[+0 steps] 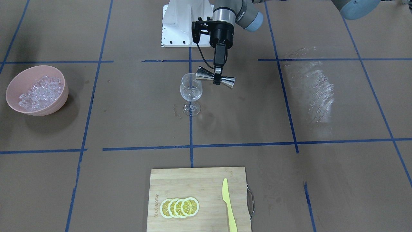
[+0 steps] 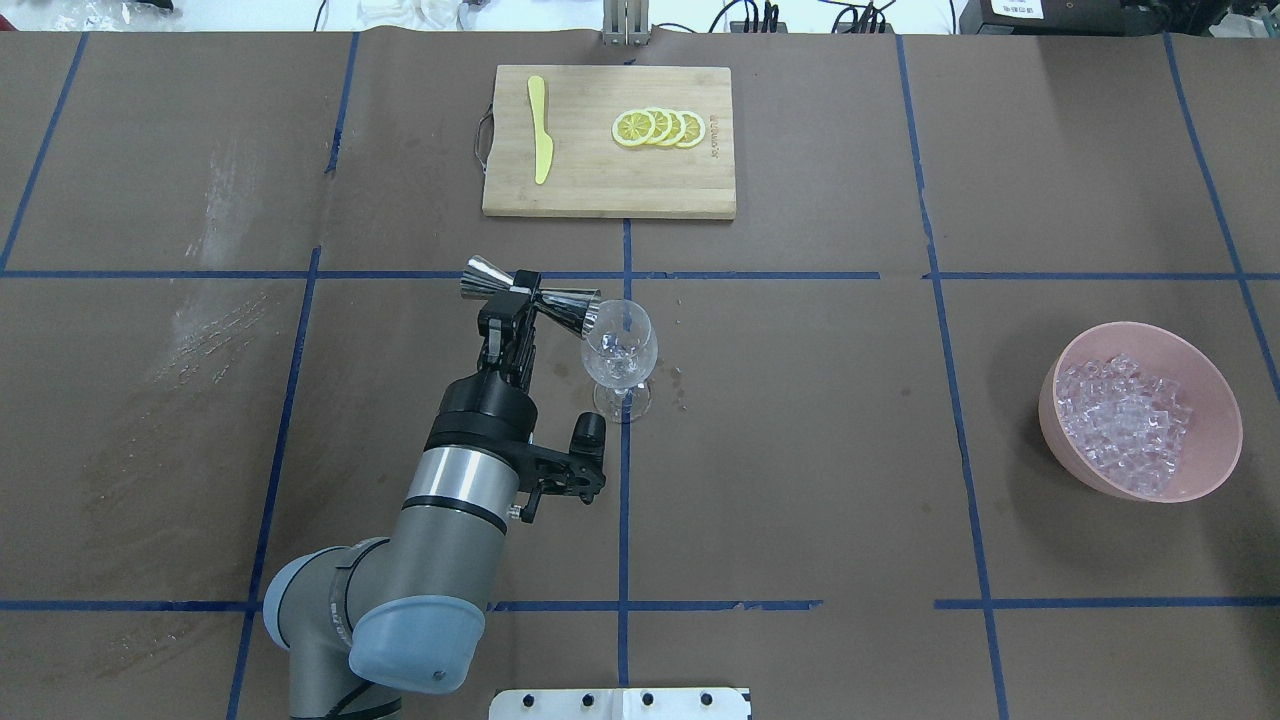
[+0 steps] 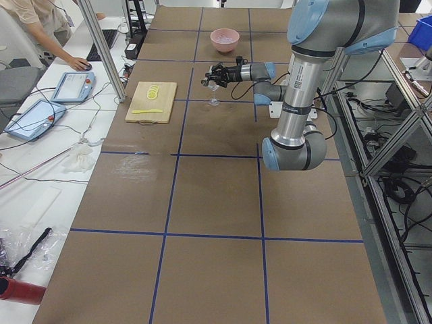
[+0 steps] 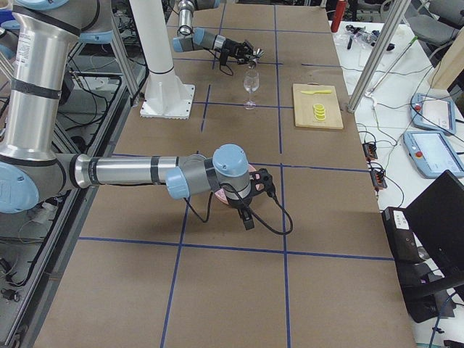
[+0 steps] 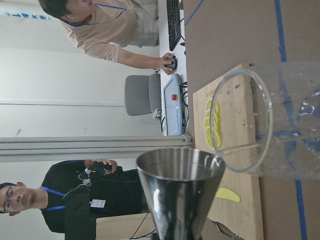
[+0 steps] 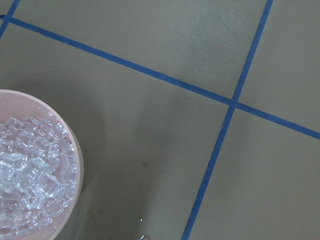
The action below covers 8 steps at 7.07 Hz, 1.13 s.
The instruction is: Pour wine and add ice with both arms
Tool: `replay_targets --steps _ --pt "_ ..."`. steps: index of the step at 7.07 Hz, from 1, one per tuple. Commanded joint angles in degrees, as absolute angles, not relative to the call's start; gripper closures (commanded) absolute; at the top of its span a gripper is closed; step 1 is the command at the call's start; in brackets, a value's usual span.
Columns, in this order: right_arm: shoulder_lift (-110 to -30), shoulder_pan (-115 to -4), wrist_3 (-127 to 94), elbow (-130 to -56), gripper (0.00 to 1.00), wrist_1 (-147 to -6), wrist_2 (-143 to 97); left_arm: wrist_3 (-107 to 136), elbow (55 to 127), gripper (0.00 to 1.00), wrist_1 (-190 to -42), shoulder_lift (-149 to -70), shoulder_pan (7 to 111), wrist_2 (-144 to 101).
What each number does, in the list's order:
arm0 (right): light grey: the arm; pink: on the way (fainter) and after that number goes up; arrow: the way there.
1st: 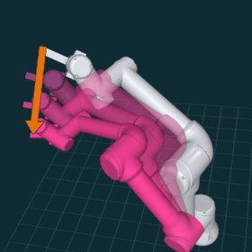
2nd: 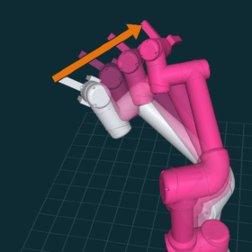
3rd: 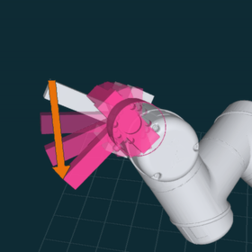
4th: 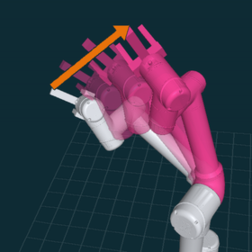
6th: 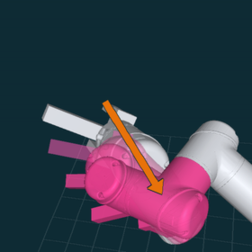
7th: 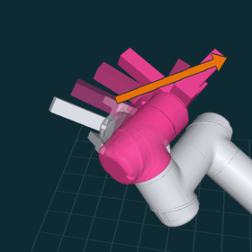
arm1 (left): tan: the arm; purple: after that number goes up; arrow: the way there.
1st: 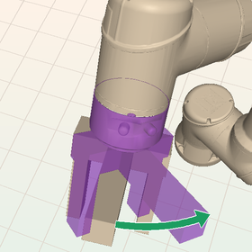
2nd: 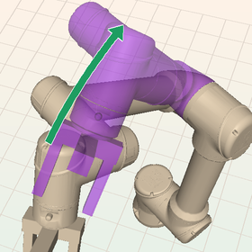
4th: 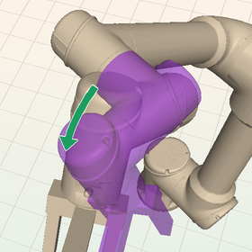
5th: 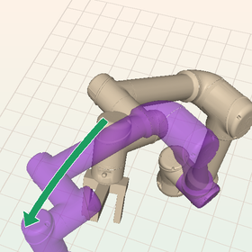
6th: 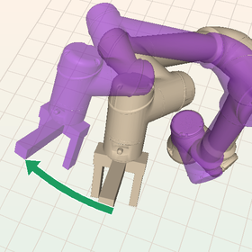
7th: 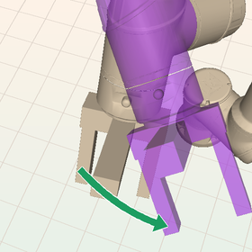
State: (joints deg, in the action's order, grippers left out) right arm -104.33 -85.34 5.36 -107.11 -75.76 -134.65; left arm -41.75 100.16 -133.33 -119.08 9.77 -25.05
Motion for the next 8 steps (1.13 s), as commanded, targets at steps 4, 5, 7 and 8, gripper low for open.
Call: replay_targets --steps 4,5,7,8 --pt "-104.3 -85.3 5.3 -106.9 0.00 -75.8 -134.6 -46.3 99.9 1.00 -139.0 -120.0 11.3 -25.1" --pt "-104.3 -85.3 5.3 -106.8 0.00 -75.8 -134.6 -45.7 99.8 1.00 -143.9 -119.9 11.8 -25.1" --pt "-104.3 -85.3 5.3 -106.8 0.00 -75.8 -134.6 -31.4 99.8 1.00 -146.2 -118.0 12.3 -27.2" --pt "-104.3 -85.3 5.3 -106.8 0.00 -75.8 -134.6 -23.0 100.4 1.00 -151.0 -114.1 12.7 -31.1"
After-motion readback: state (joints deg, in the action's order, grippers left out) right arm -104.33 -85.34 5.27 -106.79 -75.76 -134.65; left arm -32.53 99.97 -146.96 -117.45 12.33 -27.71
